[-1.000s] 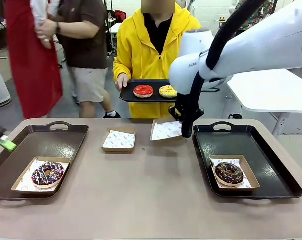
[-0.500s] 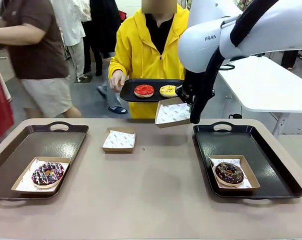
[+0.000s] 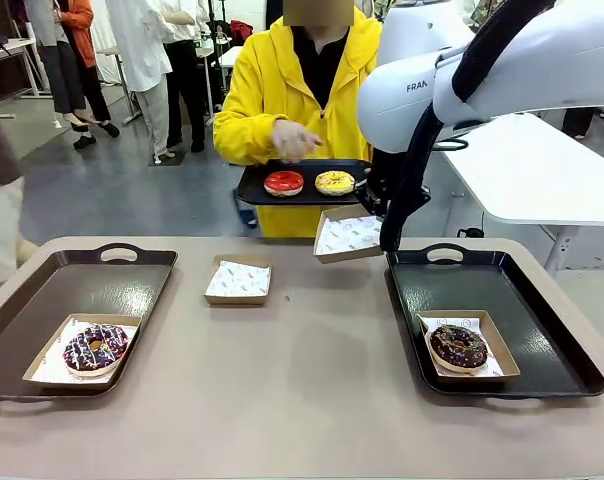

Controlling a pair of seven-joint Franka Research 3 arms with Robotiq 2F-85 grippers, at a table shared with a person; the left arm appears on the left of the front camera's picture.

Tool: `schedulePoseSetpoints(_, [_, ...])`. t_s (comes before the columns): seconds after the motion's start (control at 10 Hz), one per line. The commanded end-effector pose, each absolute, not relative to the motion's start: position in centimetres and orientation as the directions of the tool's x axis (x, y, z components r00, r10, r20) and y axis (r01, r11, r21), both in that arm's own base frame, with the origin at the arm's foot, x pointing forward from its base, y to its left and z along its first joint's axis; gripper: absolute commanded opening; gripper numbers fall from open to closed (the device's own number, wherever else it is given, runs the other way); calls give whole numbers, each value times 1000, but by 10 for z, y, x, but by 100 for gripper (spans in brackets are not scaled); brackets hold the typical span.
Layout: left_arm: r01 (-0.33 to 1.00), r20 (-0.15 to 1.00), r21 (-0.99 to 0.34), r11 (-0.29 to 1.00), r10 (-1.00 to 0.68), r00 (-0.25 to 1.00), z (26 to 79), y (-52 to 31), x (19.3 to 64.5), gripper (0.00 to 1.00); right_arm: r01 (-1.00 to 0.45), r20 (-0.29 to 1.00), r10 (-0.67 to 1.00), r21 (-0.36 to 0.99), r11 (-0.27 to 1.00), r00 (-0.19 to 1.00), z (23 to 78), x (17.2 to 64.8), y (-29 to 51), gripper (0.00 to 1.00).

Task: Individually package the donuts and arrange them on the tray.
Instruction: Place the picked Paper togo box on the Handle tray while simultaneously picking up another Paper togo box from the table with the other hand.

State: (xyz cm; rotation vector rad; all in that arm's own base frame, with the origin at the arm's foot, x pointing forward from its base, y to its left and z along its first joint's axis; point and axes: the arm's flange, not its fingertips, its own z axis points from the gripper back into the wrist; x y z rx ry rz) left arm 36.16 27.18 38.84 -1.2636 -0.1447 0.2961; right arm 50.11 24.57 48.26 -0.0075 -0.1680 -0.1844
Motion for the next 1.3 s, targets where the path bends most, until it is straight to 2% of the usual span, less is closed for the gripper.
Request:
schedulePoseSetpoints(0.0, [-137,-53,-953,270,297,954,391,269,361,100,193,154,-194,26,981,969,489,506,251,0])
schedulePoseSetpoints(1.2, [-137,-53,-953,270,297,954,391,269,361,100,184,167,-184,14,983,969,484,502,247,0])
